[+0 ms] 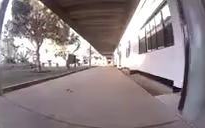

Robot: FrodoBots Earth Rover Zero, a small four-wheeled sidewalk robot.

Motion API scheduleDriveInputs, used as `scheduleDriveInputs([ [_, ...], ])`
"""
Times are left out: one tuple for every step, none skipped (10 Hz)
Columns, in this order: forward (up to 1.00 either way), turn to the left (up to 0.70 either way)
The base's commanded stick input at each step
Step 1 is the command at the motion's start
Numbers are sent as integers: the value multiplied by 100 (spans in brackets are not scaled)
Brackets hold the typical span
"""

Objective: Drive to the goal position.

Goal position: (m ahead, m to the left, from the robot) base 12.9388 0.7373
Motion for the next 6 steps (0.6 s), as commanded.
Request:
scheduleDriveInputs([
  [70,0],
  [70,0],
  [70,0],
  [70,0],
  [70,0],
  [70,0],
])
